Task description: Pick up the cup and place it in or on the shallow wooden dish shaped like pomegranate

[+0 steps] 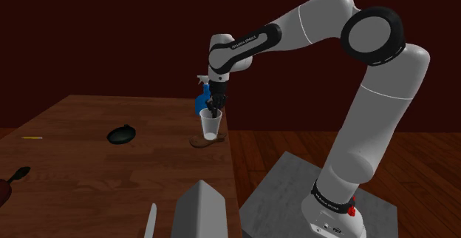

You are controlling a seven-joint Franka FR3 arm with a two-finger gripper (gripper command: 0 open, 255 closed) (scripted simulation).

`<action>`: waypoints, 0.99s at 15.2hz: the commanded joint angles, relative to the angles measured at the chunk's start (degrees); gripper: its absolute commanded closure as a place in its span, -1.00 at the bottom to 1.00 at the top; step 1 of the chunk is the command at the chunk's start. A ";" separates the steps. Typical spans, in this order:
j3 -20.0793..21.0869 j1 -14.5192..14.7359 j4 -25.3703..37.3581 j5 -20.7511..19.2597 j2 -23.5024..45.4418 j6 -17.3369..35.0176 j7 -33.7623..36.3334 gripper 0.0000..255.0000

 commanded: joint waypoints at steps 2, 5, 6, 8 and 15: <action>0.01 0.01 -0.27 0.04 0.52 0.85 -0.08 1.00; 0.01 0.01 -0.27 0.04 0.52 0.85 -0.08 1.00; 0.01 0.01 -0.27 0.04 0.52 0.85 -0.08 1.00; 0.01 0.01 -0.27 0.04 0.52 0.85 -0.08 1.00; -0.08 -0.08 0.95 -0.08 -0.14 -1.04 -0.02 -1.00</action>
